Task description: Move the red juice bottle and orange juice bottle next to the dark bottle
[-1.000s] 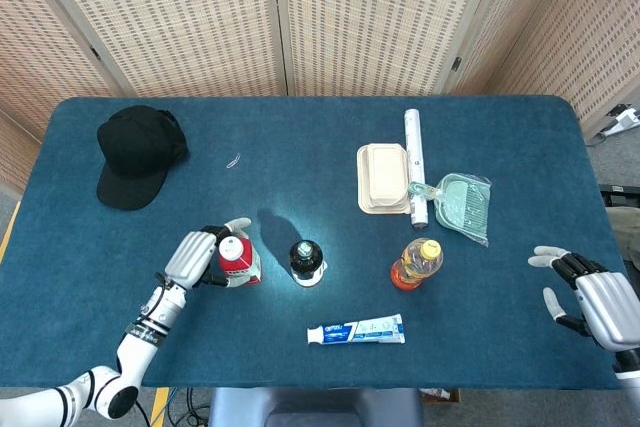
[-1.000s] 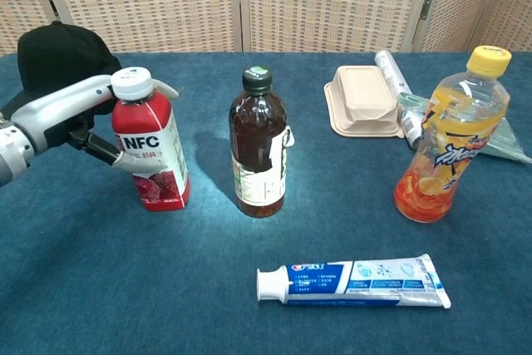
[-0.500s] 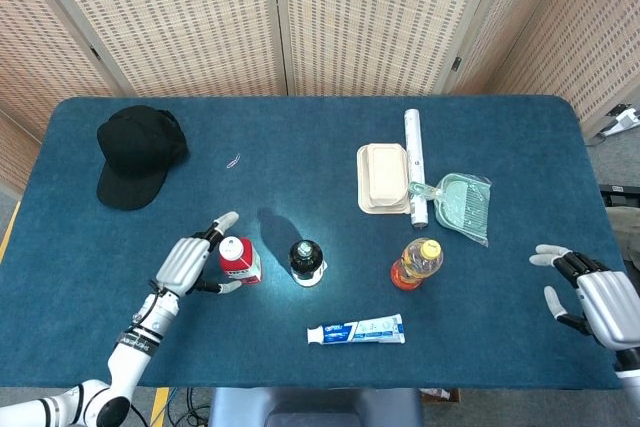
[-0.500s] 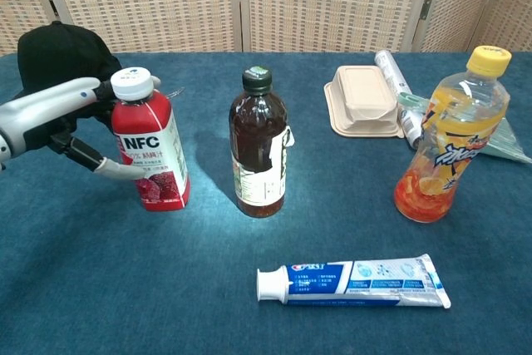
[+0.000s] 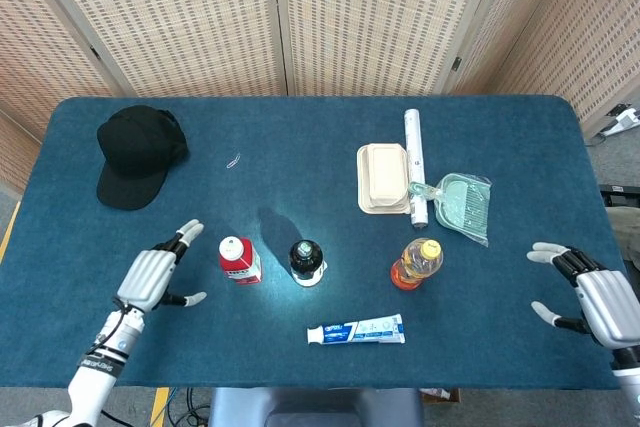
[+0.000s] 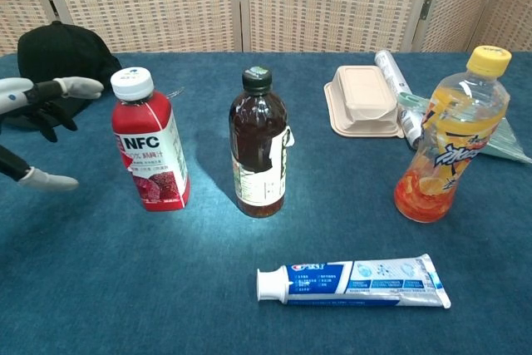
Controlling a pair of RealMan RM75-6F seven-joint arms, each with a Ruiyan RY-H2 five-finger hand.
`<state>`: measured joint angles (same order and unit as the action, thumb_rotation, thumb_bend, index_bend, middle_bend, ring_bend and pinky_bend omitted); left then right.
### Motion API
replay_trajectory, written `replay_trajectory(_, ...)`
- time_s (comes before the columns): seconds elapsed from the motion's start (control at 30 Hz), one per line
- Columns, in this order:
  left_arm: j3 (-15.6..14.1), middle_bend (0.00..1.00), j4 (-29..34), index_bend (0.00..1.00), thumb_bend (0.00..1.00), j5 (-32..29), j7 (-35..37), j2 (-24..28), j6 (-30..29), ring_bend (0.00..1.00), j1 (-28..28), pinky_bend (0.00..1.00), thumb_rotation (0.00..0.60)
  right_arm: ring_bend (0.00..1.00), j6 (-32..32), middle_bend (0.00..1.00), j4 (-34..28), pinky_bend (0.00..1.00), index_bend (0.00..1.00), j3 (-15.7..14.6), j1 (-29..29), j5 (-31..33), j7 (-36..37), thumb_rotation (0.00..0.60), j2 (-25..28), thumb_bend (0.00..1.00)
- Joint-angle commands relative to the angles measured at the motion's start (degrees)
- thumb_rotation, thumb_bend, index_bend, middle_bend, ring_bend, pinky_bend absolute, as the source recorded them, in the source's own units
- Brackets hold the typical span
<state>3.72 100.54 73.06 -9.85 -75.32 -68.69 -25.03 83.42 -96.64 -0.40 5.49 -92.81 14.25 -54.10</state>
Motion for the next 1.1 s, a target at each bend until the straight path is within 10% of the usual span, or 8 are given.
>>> replay_trajectory(0.03, -1.77, 0.04, 0.43, 0.00, 0.02, 1.65, -0.72, 2.88, -2.11, 0.23, 2.13, 0.30, 0.600, 0.14, 0.53, 0.18, 0.00, 0.38, 0.24, 0.03, 0.10, -0.77, 1.46, 0.600, -1.04, 0.12)
replay_trajectory(0.7, -11.24, 0.13, -1.82, 0.10, 0.02, 14.59, 1.13, 12.83, -13.37, 0.19, 13.80, 0.30, 0.600, 0.11, -3.76, 0.14, 1.06, 0.32, 0.18, 2.67, 4.17, 1.98, 6.65, 0.600, -8.69, 0.08)
replay_trajectory(1.1, -11.01, 0.15, -7.33, 0.13, 0.02, 19.25, 7.80, 13.05, -18.83, 0.19, 17.58, 0.30, 0.600, 0.11, -10.99, 0.16, 5.14, 0.32, 0.18, 3.65, 9.07, 4.18, 8.16, 0.600, -14.90, 0.08)
